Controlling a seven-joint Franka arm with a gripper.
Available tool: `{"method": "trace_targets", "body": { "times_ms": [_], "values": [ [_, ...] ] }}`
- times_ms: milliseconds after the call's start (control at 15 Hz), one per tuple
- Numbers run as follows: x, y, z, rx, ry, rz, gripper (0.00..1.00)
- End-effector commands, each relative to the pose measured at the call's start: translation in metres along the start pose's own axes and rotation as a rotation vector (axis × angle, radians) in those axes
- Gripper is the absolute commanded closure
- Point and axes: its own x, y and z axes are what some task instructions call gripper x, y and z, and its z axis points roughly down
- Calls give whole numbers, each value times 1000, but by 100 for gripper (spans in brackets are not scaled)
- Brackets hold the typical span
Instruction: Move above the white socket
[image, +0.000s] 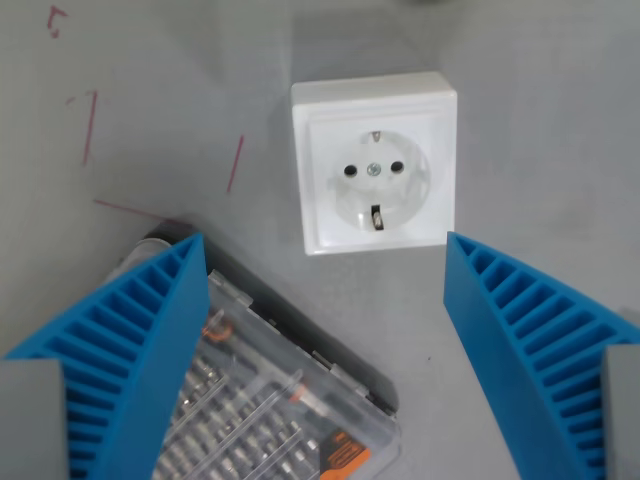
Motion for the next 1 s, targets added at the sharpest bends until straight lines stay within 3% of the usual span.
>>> {"method": "trace_targets", "body": {
  "times_ms": [67,1000],
  "values": [
    [6,10,6,5,19,-66,0],
    [18,23,20,25,1,-70,0]
  ]
}}
